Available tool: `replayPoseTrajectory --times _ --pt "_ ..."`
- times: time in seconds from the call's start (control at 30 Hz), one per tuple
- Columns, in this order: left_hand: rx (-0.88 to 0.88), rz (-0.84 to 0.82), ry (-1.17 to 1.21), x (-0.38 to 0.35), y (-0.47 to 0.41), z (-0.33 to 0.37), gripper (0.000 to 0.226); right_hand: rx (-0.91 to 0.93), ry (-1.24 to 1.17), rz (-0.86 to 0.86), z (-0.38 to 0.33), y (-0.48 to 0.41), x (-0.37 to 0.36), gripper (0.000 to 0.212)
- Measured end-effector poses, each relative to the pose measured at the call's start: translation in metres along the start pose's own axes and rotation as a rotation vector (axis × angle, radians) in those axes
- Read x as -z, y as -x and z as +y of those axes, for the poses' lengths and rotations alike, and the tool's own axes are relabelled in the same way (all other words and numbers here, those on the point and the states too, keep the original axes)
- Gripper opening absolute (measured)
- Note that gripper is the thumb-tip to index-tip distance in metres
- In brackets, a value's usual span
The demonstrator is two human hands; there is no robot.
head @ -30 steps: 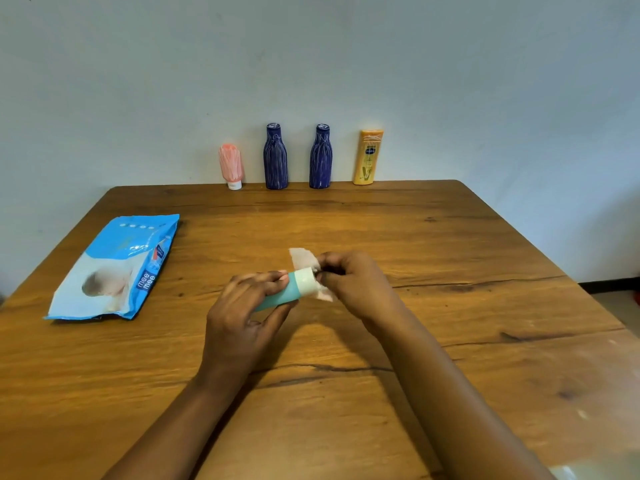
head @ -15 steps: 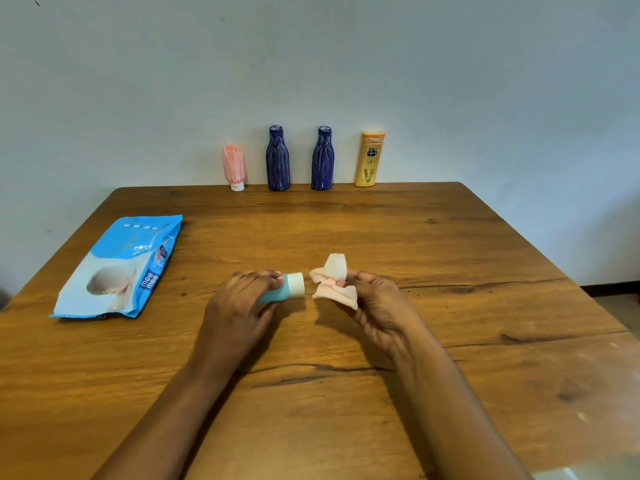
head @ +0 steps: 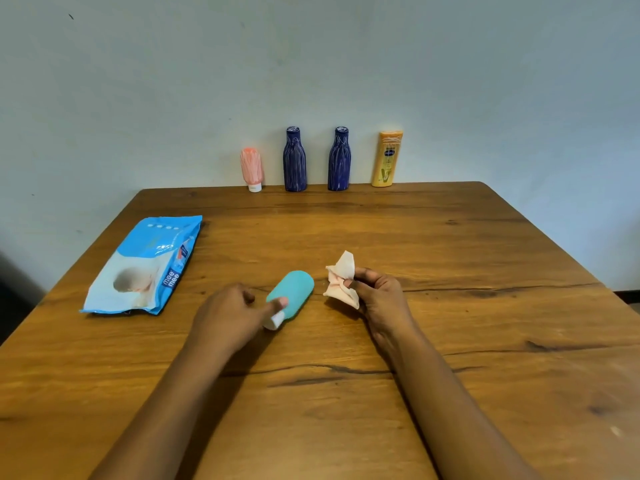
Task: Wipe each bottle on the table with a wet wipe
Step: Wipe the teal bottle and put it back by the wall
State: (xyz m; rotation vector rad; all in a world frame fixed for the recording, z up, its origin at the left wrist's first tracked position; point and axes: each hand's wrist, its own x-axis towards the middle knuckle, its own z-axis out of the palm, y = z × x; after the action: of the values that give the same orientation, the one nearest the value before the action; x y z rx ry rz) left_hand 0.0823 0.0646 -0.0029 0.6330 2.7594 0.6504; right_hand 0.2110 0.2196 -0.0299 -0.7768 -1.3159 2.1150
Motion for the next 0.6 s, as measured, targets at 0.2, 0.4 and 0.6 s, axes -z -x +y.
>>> replayPoseTrajectory --times 0.2,0.4,0.6 --pt "-0.069 -0.034 -0.118 0.004 0.003 0.021 0.041 0.043 0.04 -0.008 0.003 0.004 0.004 0.022" --pt "-0.257 -0.115 -0.324 0.019 0.01 0.013 0.05 0.067 -0.033 -0.008 0.003 0.001 0.006 0.022" --pt "-0.178 -0.18 0.173 0.033 0.008 -0.001 0.027 0.013 -0.248 0.0 0.003 -0.006 0.008 0.019"
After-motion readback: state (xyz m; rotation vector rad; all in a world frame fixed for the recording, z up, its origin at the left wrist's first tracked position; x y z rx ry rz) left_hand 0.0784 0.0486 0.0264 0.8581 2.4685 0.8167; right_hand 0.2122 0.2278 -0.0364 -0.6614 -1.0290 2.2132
